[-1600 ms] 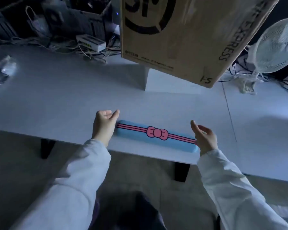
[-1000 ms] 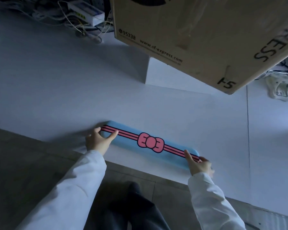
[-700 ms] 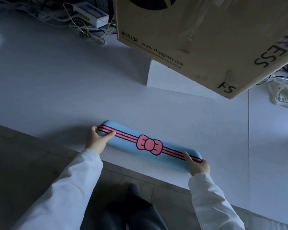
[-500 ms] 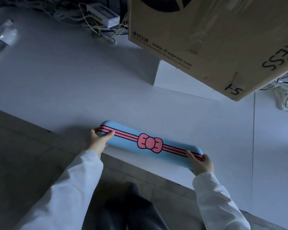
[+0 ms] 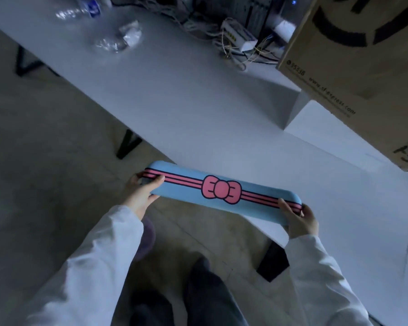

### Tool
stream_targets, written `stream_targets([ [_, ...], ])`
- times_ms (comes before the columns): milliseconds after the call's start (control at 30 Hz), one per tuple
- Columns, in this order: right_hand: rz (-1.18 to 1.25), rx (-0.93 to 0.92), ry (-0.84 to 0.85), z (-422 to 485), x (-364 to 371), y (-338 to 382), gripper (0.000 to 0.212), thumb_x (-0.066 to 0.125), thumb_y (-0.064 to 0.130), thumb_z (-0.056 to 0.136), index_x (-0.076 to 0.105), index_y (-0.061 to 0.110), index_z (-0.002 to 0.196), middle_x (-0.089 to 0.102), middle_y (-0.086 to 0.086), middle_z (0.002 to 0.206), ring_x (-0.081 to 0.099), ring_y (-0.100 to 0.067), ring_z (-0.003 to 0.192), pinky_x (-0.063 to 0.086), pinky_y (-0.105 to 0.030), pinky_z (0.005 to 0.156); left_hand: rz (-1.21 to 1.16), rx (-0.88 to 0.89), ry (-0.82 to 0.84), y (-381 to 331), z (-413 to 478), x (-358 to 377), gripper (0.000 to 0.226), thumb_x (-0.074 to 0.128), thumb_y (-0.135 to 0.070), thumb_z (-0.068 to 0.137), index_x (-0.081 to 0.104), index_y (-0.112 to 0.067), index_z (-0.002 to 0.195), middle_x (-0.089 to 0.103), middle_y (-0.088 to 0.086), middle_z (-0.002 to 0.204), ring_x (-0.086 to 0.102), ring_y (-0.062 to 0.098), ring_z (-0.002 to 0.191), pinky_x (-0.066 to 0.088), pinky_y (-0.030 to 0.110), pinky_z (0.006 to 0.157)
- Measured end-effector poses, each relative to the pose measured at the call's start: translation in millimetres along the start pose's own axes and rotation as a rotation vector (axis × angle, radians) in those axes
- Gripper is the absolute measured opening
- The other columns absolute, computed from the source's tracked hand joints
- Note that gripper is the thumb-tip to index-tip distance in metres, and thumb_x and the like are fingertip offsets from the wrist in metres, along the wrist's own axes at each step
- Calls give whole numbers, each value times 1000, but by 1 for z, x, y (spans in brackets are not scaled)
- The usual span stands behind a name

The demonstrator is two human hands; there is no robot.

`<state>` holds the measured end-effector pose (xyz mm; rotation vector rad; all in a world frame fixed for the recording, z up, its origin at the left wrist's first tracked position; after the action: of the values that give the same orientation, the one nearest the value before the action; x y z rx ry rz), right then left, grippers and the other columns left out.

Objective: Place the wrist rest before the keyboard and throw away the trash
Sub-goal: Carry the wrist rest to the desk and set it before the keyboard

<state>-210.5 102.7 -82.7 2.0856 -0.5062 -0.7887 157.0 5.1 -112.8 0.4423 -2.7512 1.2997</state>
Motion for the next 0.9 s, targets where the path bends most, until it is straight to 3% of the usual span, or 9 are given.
stream_targets([
  [167,-80,-127,90,-66,56,15,22,71,23,74,59,12,88,59,-11,87,54,-23,85,46,-41,80,-107,41,-42,-17,-38,-91,53,65,-11,80,48,-6,130,60,11,126,60,18,107,49,25,85],
  [267,-98,-160,173,-105,95,14,22,70,24,76,57,13,90,58,-8,80,52,-23,83,42,-34,68,-184,81,-81,-26,-63,-148,33,62,-6,82,51,-15,112,63,3,108,61,11,93,44,30,94],
  [367,-104,-157,223,-138,132,8,21,71,26,74,58,15,85,53,1,68,50,-23,79,40,-30,63,-235,106,-146,-31,-81,-202,24,62,-5,82,50,-23,92,61,-2,96,60,9,88,43,32,95],
  [500,-113,-170,300,-173,175,8,17,74,30,70,58,23,69,56,2,70,53,-24,79,44,-38,73,-276,127,-223,-32,-102,-262,23,62,-6,82,50,-21,94,61,-2,96,59,15,95,43,33,93],
  [633,-140,-201,397,-199,214,21,22,70,25,75,56,13,87,53,0,71,51,-23,76,45,-32,62,-348,160,-296,-33,-117,-300,25,62,-5,82,48,-25,87,60,-6,94,59,8,90,42,33,95],
  [700,-140,-210,428,-206,231,27,21,70,24,75,57,13,86,54,1,73,52,-24,82,45,-29,59,-376,164,-322,-33,-120,-314,26,62,-5,82,48,-26,87,59,-7,96,58,12,98,42,33,96],
  [800,-140,-202,468,-211,256,36,16,72,24,73,57,21,68,55,2,73,53,-25,86,48,-36,67,-430,184,-373,-35,-121,-330,25,63,-6,81,48,-25,87,59,-2,104,54,17,110,43,33,96],
  [900,-156,-199,510,-217,281,46,14,71,21,74,58,19,73,57,-6,81,53,-27,90,49,-42,82,-456,204,-416,-38,-120,-344,28,64,-7,80,49,-16,102,54,3,118,53,19,116,43,31,94],
])
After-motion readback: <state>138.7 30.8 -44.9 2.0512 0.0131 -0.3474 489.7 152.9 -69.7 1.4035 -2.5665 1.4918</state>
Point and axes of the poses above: each hand's wrist, its own z-axis towards the middle knuckle, its own x-axis out of the palm, y = z × x, the point moved 7 cm from there along z, towards the middle knuckle
